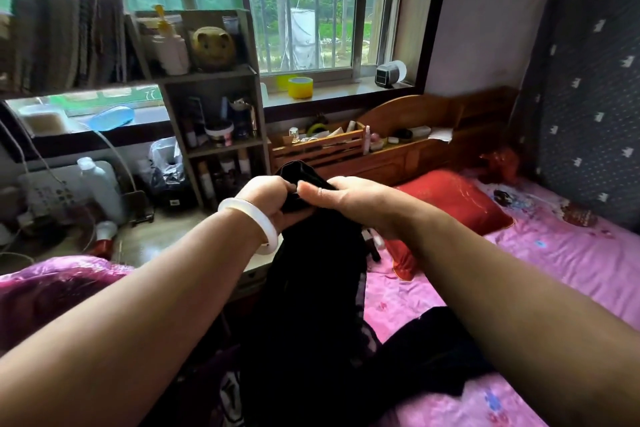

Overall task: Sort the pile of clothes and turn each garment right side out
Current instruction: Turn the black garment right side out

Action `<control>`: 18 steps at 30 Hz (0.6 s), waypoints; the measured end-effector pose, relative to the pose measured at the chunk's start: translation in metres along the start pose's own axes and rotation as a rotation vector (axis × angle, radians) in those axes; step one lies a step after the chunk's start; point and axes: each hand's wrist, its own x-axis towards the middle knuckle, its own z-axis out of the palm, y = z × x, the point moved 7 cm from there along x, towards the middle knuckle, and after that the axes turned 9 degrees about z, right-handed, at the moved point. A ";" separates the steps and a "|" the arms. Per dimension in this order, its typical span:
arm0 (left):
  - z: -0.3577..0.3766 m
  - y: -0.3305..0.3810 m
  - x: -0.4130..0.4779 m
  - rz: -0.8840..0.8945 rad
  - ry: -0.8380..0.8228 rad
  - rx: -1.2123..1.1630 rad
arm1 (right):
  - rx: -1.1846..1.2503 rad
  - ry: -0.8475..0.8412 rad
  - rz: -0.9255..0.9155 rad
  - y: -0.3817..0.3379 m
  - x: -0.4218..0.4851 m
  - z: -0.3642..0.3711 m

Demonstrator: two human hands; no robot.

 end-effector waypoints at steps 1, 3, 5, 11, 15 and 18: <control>0.000 -0.001 -0.002 -0.001 0.006 -0.002 | -0.028 -0.029 -0.029 0.000 -0.001 0.003; 0.001 -0.004 -0.006 -0.022 -0.001 -0.016 | -0.183 0.083 -0.078 0.001 0.004 0.000; 0.000 0.001 -0.009 -0.019 -0.035 -0.061 | -0.331 0.282 -0.108 0.003 0.010 -0.011; -0.036 0.009 0.007 0.273 -0.300 0.604 | 0.053 0.216 -0.243 0.004 0.009 -0.035; -0.048 -0.014 0.015 0.363 -0.321 0.697 | 0.274 0.039 -0.322 -0.012 0.003 -0.037; -0.041 -0.037 0.005 0.263 -0.333 0.409 | 0.545 -0.036 -0.284 -0.010 0.012 -0.043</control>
